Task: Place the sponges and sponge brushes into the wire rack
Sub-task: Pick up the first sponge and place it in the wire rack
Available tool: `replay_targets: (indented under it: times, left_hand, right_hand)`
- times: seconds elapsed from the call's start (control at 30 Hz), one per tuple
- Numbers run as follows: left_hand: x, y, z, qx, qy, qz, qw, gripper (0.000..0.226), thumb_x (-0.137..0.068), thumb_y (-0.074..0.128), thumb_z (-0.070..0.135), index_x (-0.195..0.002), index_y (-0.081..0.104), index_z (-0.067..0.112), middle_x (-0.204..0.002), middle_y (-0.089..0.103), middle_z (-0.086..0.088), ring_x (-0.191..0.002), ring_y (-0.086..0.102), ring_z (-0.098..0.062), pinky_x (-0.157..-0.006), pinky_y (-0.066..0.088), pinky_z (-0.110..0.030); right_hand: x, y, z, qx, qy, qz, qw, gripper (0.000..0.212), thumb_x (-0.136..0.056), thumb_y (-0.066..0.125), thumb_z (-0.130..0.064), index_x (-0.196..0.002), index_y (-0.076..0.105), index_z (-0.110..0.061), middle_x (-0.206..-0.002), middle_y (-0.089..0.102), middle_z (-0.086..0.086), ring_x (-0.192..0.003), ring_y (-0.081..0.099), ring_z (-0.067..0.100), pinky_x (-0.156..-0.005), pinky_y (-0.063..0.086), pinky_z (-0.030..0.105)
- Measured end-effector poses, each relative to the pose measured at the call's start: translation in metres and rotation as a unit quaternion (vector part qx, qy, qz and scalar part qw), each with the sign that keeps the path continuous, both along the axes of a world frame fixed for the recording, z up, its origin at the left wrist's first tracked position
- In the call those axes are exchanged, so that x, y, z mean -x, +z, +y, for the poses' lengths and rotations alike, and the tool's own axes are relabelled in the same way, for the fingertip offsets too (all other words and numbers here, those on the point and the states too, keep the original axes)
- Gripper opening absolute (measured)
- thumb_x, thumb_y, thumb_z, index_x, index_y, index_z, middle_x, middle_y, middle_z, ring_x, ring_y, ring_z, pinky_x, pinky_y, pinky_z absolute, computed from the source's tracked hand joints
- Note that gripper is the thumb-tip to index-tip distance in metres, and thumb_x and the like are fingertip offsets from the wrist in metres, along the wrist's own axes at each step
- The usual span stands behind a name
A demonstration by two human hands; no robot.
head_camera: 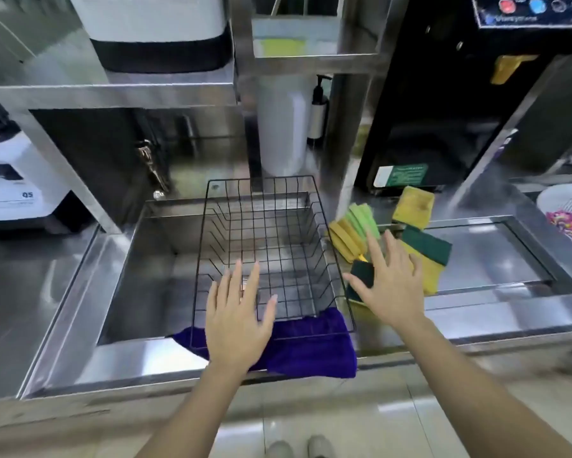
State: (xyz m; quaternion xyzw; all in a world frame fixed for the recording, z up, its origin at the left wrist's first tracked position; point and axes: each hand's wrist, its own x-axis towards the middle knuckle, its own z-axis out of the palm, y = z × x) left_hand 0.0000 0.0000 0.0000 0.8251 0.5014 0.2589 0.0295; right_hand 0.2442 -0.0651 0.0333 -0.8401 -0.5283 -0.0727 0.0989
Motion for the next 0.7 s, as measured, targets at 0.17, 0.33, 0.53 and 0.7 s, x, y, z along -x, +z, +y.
replay_targets:
  times: [0.17,0.33,0.53,0.7]
  left_hand:
    - [0.002,-0.018,-0.014,-0.019,-0.006,0.038,0.999,0.057,-0.092,0.037,0.05,-0.129,0.06,0.013,-0.127,0.062,-0.011,-0.115,0.058,-0.029,-0.1,0.039,-0.044]
    - [0.005,-0.019,-0.016,-0.049,-0.002,0.081,0.996,0.051,-0.091,0.039,0.047,-0.065,0.063,0.011,-0.056,0.061,-0.004,-0.052,0.058,-0.026,-0.06,0.044,-0.033]
    - [0.003,-0.027,-0.014,-0.061,0.001,0.093,0.994,0.051,-0.092,0.041,0.044,-0.06,0.061,0.011,-0.052,0.058,-0.004,-0.05,0.055,-0.026,-0.056,0.042,-0.033]
    - [0.004,-0.027,-0.014,-0.059,-0.001,0.099,0.993,0.051,-0.092,0.04,0.043,-0.061,0.062,0.01,-0.053,0.059,-0.004,-0.05,0.056,-0.026,-0.056,0.041,-0.033]
  right_hand:
    - [-0.005,-0.018,-0.011,0.039,-0.034,0.01,0.999,0.085,-0.076,0.026,-0.073,-0.133,0.046,-0.014,-0.128,0.06,0.012,-0.115,0.056,0.03,-0.092,0.04,0.046]
    - [-0.009,-0.011,-0.011,0.087,-0.026,0.042,0.995,0.09,-0.073,0.026,-0.079,-0.136,0.042,-0.017,-0.131,0.056,0.007,-0.119,0.05,0.028,-0.09,0.041,0.043]
    - [-0.021,0.005,-0.011,0.195,0.037,0.129,0.971,0.096,-0.07,0.065,-0.06,-0.146,0.019,-0.023,-0.144,0.036,0.003,-0.13,0.033,0.025,-0.1,0.035,0.045]
    - [-0.029,0.014,-0.005,0.206,0.005,0.145,0.968,0.095,-0.07,0.07,-0.04,-0.146,0.016,-0.021,-0.133,0.043,0.01,-0.122,0.038,0.029,-0.095,0.043,0.044]
